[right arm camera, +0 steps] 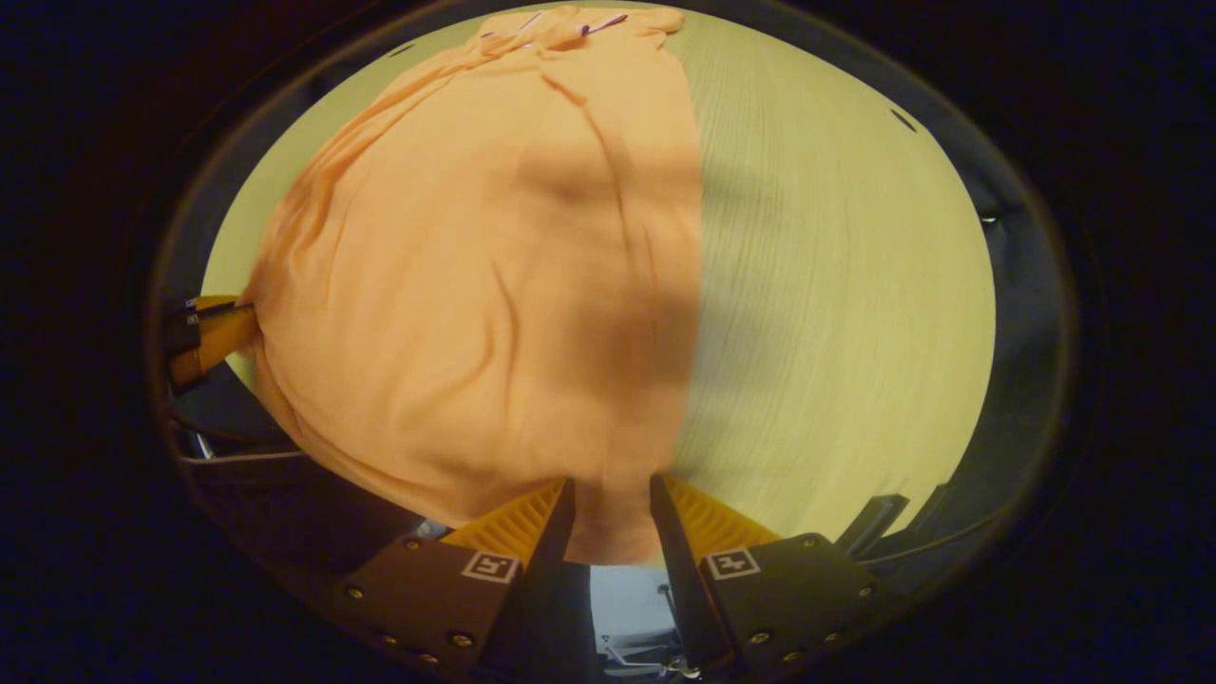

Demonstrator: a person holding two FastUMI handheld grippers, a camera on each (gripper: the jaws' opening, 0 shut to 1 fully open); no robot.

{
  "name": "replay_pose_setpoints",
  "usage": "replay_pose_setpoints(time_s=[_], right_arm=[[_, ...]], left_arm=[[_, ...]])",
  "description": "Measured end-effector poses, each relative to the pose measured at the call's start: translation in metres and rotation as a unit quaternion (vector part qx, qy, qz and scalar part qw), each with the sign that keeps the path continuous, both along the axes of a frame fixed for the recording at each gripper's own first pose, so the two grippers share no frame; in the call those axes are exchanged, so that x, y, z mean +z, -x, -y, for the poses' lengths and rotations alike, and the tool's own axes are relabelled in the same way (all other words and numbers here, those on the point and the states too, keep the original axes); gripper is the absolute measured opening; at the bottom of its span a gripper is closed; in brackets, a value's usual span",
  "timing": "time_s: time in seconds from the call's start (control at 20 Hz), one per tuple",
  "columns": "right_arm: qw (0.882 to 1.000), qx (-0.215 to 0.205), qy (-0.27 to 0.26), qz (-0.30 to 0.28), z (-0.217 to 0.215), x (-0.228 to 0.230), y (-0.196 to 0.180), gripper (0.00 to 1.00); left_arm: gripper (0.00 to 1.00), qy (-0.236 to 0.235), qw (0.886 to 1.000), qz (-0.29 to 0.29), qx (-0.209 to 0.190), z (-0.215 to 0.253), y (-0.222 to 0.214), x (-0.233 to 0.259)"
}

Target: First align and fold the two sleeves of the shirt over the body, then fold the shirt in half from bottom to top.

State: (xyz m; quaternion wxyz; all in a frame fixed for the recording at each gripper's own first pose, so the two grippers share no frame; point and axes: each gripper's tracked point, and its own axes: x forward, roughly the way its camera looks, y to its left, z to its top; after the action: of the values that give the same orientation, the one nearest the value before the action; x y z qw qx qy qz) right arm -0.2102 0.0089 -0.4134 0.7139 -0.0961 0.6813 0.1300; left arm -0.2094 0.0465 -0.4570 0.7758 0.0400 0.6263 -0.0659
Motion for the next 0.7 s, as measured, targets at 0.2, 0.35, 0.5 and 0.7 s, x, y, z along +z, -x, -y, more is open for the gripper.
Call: replay_pose_setpoints(time_s=[0.2,0.35,0.5,0.7], right_arm=[[1.000,0.007,0.006,0.003,0.001,0.001,0.001,0.09],[1.000,0.008,0.007,0.005,0.000,0.004,0.002,0.01],[1.000,-0.001,0.000,0.011,0.000,0.005,-0.001,0.01],[0.999,-0.021,-0.014,0.024,-0.003,0.019,-0.016,0.00]], left_arm=[[0.06,-0.015,1.000,0.006,0.001,0.001,-0.001,-0.006],[0.06,-0.018,1.000,0.015,0.002,0.004,-0.003,-0.002],[0.06,-0.009,1.000,0.019,0.016,0.001,-0.003,0.001],[0.06,-0.003,0.999,0.038,0.026,-0.001,-0.025,0.019]])
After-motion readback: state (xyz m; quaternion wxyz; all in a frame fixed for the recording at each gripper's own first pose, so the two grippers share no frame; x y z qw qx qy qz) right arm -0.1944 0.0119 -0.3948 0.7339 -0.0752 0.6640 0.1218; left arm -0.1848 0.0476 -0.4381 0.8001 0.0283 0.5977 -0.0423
